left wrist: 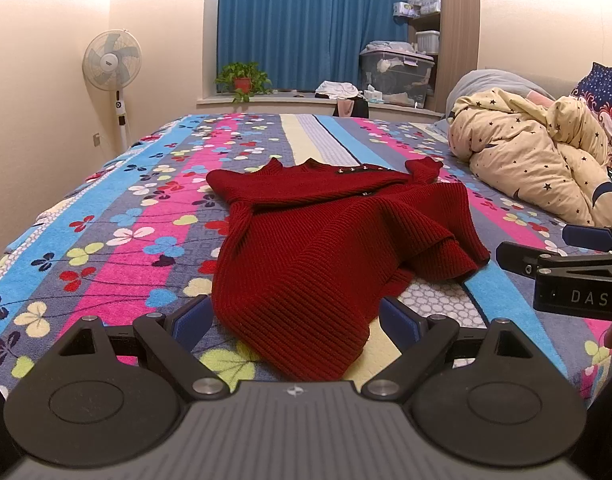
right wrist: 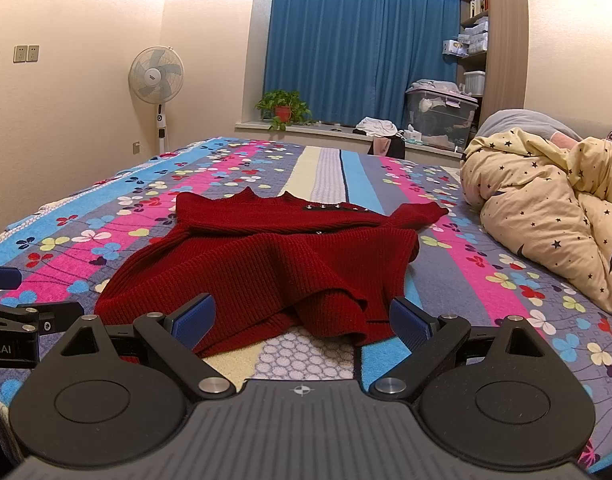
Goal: Fold small clothes
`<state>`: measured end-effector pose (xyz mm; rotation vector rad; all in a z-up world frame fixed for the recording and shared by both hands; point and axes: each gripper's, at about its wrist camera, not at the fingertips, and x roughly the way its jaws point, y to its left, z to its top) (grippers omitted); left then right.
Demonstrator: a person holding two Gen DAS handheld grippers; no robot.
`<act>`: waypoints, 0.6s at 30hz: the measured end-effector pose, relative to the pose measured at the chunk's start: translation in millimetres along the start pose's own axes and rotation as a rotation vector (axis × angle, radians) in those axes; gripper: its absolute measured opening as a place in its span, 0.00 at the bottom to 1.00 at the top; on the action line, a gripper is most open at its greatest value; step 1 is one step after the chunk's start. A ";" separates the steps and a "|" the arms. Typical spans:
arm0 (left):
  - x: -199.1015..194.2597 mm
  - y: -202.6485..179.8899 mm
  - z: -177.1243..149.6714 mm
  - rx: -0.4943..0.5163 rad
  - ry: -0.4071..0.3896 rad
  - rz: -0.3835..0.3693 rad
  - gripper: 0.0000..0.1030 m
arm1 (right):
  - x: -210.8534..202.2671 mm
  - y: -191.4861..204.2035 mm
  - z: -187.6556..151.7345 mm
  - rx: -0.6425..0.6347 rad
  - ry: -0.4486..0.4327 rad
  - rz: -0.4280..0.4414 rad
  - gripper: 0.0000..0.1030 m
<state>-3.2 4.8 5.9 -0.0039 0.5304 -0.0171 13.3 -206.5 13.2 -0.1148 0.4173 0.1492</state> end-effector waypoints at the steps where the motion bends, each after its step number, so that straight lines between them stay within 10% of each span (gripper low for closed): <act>1: 0.1 -0.1 -0.1 0.000 0.000 0.001 0.91 | 0.0 -0.2 0.0 0.001 0.000 0.000 0.91; 8: -0.7 0.6 0.3 0.001 -0.002 -0.005 0.91 | 0.4 1.1 -0.9 -0.007 0.002 0.000 0.88; 14: -3.6 22.3 20.5 0.020 -0.016 -0.036 0.76 | -0.3 -21.2 12.7 0.095 -0.032 -0.021 0.28; 18: 8.9 52.1 50.6 0.127 -0.039 -0.034 0.61 | 16.8 -52.3 31.4 0.122 -0.018 -0.063 0.28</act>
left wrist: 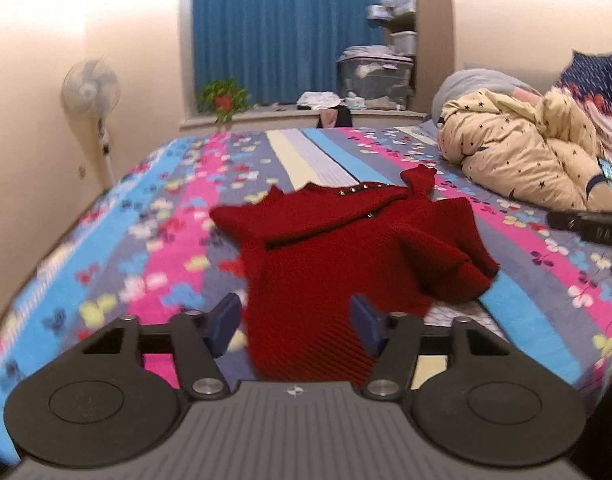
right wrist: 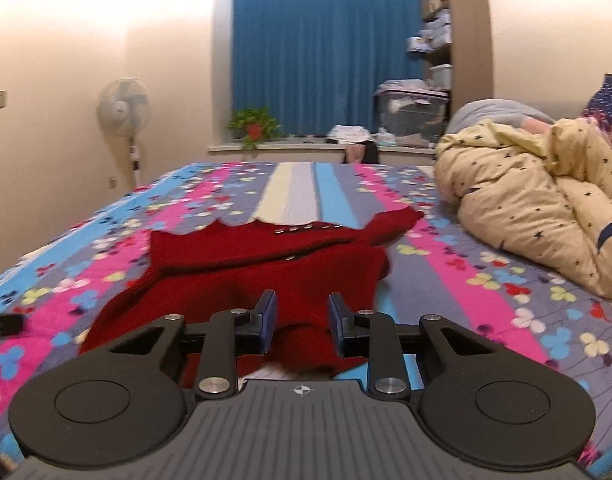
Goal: Fold small clothes
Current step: 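Lower both tools onto the hem of the red sweater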
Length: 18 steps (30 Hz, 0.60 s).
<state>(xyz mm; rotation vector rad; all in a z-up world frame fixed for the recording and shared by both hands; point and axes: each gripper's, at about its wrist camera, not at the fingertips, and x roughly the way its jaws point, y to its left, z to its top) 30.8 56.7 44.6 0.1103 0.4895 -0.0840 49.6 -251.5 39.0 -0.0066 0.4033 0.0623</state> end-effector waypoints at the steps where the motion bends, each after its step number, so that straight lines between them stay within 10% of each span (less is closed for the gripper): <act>1: 5.4 8.5 6.6 0.019 -0.001 0.004 0.60 | 10.4 -6.6 4.1 0.000 0.020 -0.009 0.28; 7: 70.7 72.6 22.2 0.017 0.094 0.008 0.52 | 89.3 -33.1 13.7 -0.073 0.175 -0.057 0.51; 11: 122.1 102.7 7.1 -0.160 0.282 0.001 0.36 | 139.2 -43.6 9.5 -0.092 0.256 -0.067 0.51; 18: 158.4 115.9 5.2 -0.324 0.391 -0.134 0.36 | 216.4 -49.0 -0.6 -0.077 0.389 -0.025 0.51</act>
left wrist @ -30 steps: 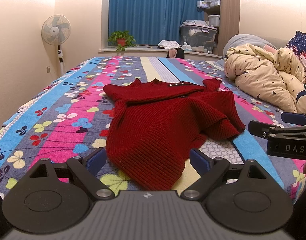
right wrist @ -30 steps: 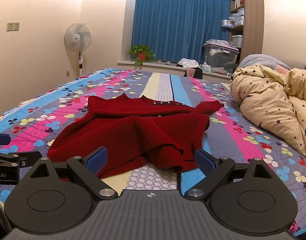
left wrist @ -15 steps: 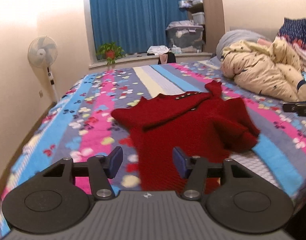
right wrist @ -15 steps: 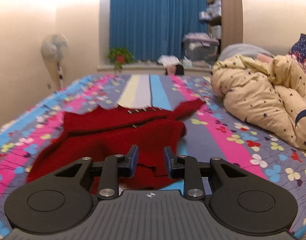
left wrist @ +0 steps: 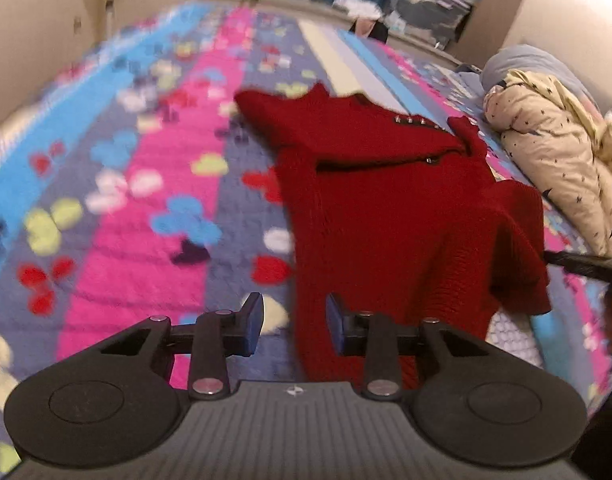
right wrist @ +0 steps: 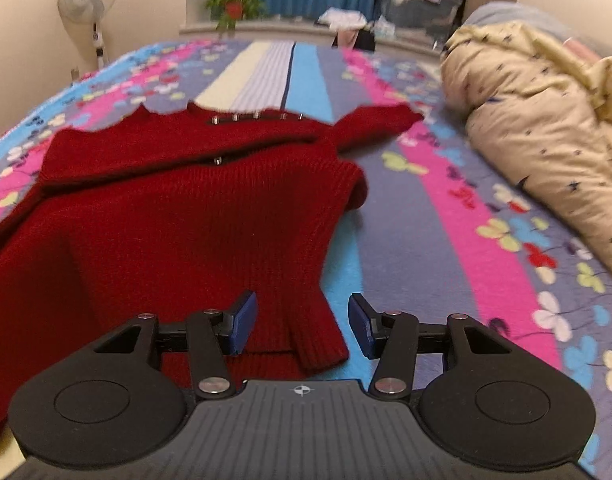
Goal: Fold small clothes
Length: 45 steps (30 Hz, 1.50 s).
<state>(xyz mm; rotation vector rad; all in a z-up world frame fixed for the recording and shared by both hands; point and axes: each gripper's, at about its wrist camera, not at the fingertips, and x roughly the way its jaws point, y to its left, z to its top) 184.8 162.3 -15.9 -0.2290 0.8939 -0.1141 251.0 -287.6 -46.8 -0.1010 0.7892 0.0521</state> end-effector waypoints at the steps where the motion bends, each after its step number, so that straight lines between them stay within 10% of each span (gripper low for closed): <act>1: 6.7 1.6 -0.5 -0.028 0.023 -0.010 0.36 | 8.9 0.6 2.2 -0.003 0.020 0.012 0.52; 9: 35.6 8.3 -3.3 -0.119 0.131 -0.036 0.36 | 56.8 6.7 6.6 -0.052 0.105 0.002 0.50; 13: 50.3 0.2 -6.5 -0.100 0.172 -0.046 0.36 | 53.5 -3.6 5.5 0.006 0.095 -0.013 0.15; 16: 58.7 -10.2 -11.7 -0.043 0.178 -0.012 0.32 | 40.7 -15.5 2.3 0.051 0.074 0.030 0.12; 18: 58.1 -17.2 -13.7 0.008 0.158 -0.001 0.13 | 24.6 -24.3 -2.2 0.075 0.055 0.057 0.11; 33: -117.8 66.3 -17.5 -0.091 -0.294 -0.145 0.00 | -150.1 -151.1 -75.6 0.345 -0.245 0.549 0.09; 35: -117.6 79.0 -19.7 -0.136 -0.244 -0.094 0.00 | -149.4 -156.9 -82.1 0.344 -0.199 0.565 0.09; 39: -83.0 69.4 -20.7 -0.188 -0.027 -0.192 0.04 | -98.0 -145.0 -90.7 0.286 0.104 0.329 0.11; 45: -20.3 21.0 -30.0 -0.096 0.252 -0.184 0.25 | -66.5 -135.1 -89.4 0.295 0.168 0.235 0.30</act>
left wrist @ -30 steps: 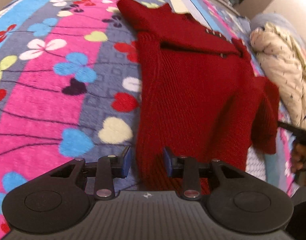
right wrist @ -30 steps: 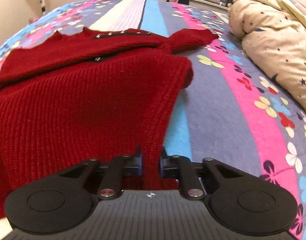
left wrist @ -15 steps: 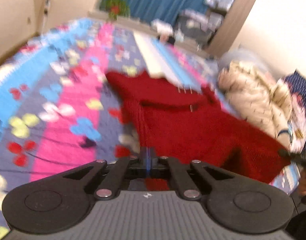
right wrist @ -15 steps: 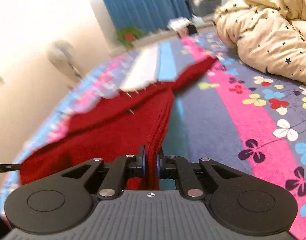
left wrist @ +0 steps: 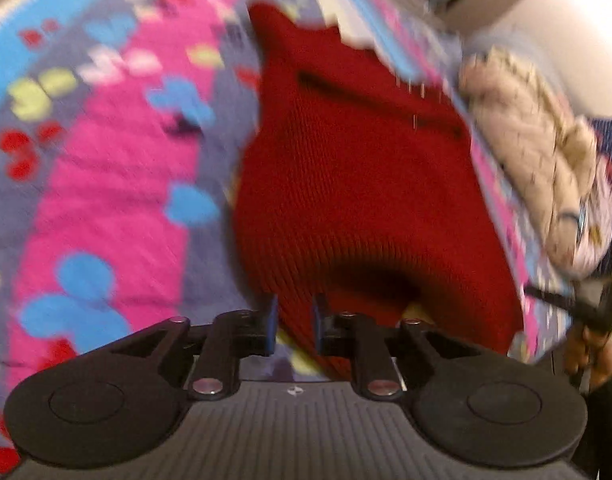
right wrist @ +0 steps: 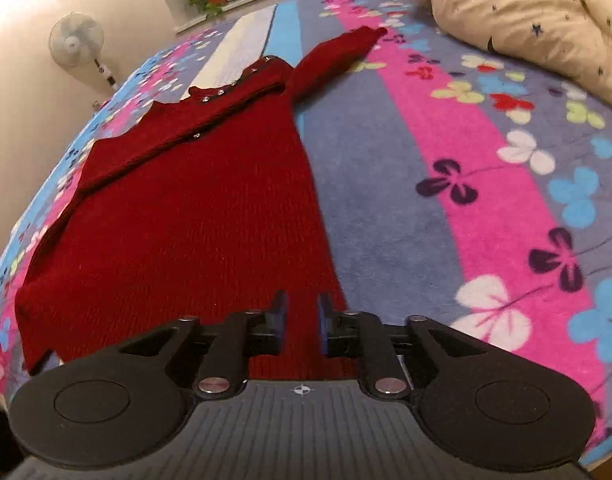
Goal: Fold small clothes
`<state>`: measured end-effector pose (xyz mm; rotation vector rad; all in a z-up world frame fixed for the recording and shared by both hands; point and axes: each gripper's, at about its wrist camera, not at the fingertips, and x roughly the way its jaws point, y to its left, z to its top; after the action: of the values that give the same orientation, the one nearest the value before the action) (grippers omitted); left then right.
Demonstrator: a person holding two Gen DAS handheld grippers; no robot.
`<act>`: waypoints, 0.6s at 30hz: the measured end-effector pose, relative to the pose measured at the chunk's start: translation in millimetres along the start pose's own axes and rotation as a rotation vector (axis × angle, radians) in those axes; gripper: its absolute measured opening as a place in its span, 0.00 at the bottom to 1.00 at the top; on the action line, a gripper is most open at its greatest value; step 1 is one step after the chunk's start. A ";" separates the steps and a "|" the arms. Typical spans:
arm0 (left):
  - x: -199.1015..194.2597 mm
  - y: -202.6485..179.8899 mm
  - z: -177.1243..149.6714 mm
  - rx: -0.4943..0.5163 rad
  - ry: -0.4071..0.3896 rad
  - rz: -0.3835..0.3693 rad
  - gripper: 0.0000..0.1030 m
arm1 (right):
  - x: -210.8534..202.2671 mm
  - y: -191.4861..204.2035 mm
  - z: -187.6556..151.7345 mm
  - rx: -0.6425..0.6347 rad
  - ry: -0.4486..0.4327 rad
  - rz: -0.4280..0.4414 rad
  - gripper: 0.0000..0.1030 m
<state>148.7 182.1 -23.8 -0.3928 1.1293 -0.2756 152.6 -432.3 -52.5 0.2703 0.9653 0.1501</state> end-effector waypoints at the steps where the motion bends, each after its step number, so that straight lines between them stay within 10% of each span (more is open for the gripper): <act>1: 12.0 -2.7 0.6 0.003 0.031 0.004 0.28 | 4.6 2.8 1.8 -0.003 0.002 -0.014 0.36; 11: 65.6 -16.2 0.1 -0.038 0.079 0.075 0.39 | 33.8 20.7 -6.9 -0.117 0.070 -0.066 0.48; 13: 63.6 -21.8 -1.7 -0.001 0.057 0.094 0.32 | 30.7 23.0 -7.4 -0.131 0.059 -0.066 0.34; 14: 60.4 -27.8 -2.7 0.042 0.036 0.113 0.12 | 28.8 22.3 -6.1 -0.126 0.051 -0.058 0.07; 18: 20.2 -34.0 -10.2 0.128 -0.079 0.080 0.05 | 3.3 13.9 1.8 -0.053 -0.040 0.002 0.05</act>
<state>147.0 141.7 -29.2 -0.2423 1.0408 -0.2583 155.8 -418.4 -50.1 0.2245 0.9197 0.1709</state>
